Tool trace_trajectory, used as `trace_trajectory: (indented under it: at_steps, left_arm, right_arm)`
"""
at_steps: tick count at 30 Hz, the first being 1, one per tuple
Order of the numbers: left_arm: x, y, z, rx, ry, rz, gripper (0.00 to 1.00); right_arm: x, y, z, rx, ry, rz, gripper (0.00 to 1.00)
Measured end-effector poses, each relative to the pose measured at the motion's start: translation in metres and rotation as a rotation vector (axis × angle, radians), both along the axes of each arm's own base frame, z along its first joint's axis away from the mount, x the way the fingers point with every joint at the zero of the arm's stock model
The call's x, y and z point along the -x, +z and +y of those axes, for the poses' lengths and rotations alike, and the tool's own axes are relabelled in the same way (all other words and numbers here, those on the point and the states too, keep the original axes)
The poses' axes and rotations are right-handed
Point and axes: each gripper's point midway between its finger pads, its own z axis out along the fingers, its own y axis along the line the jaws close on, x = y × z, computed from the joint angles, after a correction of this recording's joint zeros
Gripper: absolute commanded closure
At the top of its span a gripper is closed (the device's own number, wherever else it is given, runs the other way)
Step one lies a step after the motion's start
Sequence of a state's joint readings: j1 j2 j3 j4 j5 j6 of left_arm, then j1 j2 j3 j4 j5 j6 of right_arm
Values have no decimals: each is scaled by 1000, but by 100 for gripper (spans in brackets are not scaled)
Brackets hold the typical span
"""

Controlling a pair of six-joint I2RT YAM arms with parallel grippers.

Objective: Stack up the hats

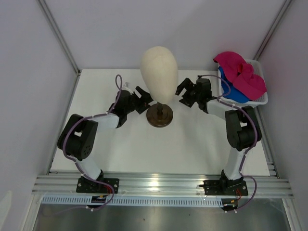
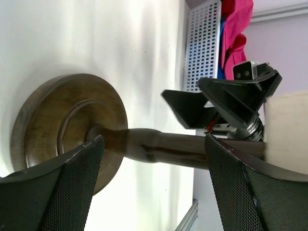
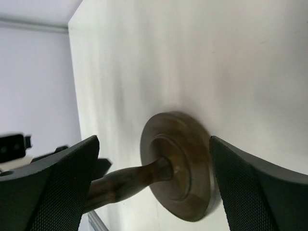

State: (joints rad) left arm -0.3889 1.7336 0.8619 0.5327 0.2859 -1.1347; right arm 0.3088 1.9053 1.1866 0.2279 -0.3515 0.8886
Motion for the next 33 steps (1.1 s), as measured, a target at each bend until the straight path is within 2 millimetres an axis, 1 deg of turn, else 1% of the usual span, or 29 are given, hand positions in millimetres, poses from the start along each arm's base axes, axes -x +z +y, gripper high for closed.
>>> trace_trajectory:
  at_steps: [2, 3, 5, 7, 8, 10, 13, 16, 18, 20, 22, 23, 24, 26, 27, 29, 31, 33]
  left_arm:
    - [2, 6, 4, -19, 17, -2, 11]
    - [4, 9, 6, -33, 31, 6, 11]
    - [7, 12, 16, -87, 78, 51, 10]
    - [7, 23, 26, -138, 125, 57, 10]
    - [7, 31, 32, -156, 145, 45, 9]
    - [11, 53, 46, -190, 191, 2, 8]
    - [18, 100, 63, -219, 248, -84, 8]
    - [18, 145, 74, -240, 289, -172, 8]
    - [18, 167, 77, -250, 295, -227, 9]
    - [22, 175, 77, -266, 284, -256, 9]
    - [29, 175, 75, -289, 261, -261, 8]
    - [36, 174, 72, -301, 242, -266, 8]
    - [44, 173, 68, -311, 220, -273, 7]
    - [62, 174, 60, -314, 177, -304, 7]
    - [72, 174, 58, -315, 155, -321, 6]
    - [89, 180, 52, -314, 113, -378, 5]
    - [97, 191, 48, -313, 87, -434, 5]
    - [100, 202, 43, -315, 67, -492, 5]
  right_arm:
    - [-5, 3, -19, 13, -37, 10, 0]
    - [-6, 7, -25, 18, -49, 11, 0]
    - [-7, 18, -29, 26, -53, 5, 1]
    - [-9, 35, -26, 25, -43, -23, 0]
    - [-11, 46, -24, 22, -35, -41, 0]
    - [-17, 69, -21, 17, -28, -80, 0]
    - [-28, 109, -15, 5, -19, -148, 1]
    - [-36, 149, -12, -12, -14, -214, 1]
    - [-40, 176, -10, -24, -6, -260, 1]
    - [-44, 199, -7, -33, 3, -305, 0]
    - [-48, 219, -3, -45, 18, -350, 0]
    - [-50, 225, 1, -51, 30, -364, 0]
    - [-50, 229, 5, -57, 44, -374, 0]
    - [-51, 231, 15, -67, 81, -381, 1]
    - [-52, 230, 20, -71, 97, -380, 1]
    - [-54, 224, 30, -78, 127, -369, 0]
    - [-55, 213, 38, -86, 155, -347, 0]
    - [-54, 202, 44, -93, 180, -321, 0]
